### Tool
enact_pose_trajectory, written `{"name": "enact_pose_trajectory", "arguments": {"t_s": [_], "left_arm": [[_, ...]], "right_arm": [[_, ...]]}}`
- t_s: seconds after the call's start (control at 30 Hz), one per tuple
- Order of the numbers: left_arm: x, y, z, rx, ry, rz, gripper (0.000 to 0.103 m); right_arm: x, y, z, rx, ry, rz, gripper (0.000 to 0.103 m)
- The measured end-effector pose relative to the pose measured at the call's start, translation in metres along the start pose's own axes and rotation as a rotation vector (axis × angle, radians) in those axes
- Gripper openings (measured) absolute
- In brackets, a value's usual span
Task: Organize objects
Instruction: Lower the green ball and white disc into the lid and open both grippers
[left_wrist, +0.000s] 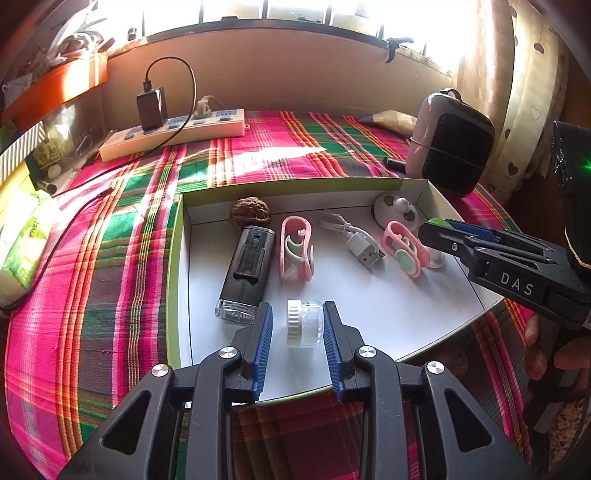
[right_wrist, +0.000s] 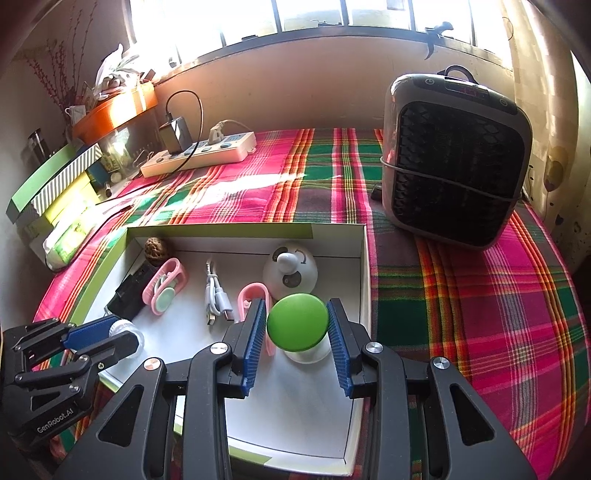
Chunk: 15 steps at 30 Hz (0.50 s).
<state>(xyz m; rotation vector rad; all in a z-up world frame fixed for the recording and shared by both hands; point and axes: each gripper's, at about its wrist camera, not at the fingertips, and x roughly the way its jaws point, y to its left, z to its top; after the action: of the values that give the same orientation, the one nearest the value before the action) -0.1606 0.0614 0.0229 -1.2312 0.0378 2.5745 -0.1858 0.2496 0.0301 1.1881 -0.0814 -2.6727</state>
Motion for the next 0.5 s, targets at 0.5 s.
{"name": "enact_pose_trajectory", "arguments": {"t_s": [0.5], "left_arm": [[-0.0034,0.0031,-0.0017,-0.020,0.003,0.018,0.035]], "right_arm": [[-0.0046,0.0067,-0.0033,-0.020,-0.010,0.000,0.051]]}}
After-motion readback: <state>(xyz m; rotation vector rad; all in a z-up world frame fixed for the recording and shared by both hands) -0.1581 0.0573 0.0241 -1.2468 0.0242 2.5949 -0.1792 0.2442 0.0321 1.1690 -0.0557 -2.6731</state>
